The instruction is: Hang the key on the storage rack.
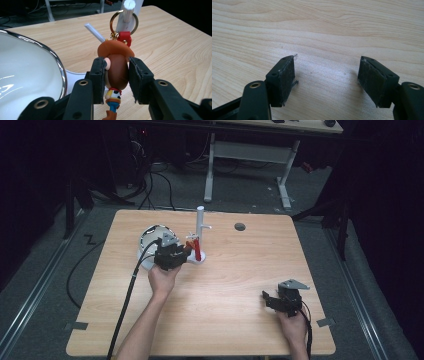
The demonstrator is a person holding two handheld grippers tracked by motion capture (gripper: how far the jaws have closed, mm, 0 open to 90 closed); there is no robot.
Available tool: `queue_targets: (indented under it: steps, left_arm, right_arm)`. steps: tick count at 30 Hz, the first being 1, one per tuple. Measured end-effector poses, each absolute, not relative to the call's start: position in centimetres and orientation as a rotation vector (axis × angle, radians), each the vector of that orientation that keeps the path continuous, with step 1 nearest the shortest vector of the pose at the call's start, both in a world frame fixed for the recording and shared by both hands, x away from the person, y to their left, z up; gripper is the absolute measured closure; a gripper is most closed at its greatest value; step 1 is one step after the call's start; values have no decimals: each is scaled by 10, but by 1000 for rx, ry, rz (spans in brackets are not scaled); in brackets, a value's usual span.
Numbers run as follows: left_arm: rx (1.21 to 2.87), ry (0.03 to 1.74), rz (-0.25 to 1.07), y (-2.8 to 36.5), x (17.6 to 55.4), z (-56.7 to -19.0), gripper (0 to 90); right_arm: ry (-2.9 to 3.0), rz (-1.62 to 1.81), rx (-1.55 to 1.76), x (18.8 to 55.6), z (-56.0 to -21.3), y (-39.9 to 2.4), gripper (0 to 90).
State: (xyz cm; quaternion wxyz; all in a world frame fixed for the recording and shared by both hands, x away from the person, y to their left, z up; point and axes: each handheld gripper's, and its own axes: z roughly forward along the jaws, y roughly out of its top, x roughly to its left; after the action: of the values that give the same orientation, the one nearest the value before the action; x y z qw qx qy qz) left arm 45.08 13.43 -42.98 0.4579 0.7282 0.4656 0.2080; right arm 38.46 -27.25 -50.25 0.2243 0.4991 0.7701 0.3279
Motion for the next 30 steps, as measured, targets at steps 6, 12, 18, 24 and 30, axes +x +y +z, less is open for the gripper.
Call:
queue_targets:
  steps: [6, 12, 18, 24, 30]
  left_arm:
    - [1809, 1152, 515, 133, 451, -432, 664]
    - [1824, 1176, 496, 135, 454, -433, 665]
    - [1836, 1187, 491, 133, 457, -438, 665]
    - [1849, 1204, 484, 132, 460, -444, 666]
    - [1857, 1216, 474, 131, 463, -448, 668]
  right_arm:
    - [2123, 904, 1380, 385, -502, -272, 302]
    - [2117, 903, 1388, 385, -502, -272, 303]
    - [2117, 904, 1389, 385, -502, -273, 303]
    - [2117, 904, 1389, 385, -502, -273, 303]
    - [2117, 904, 1389, 385, -502, -273, 303]
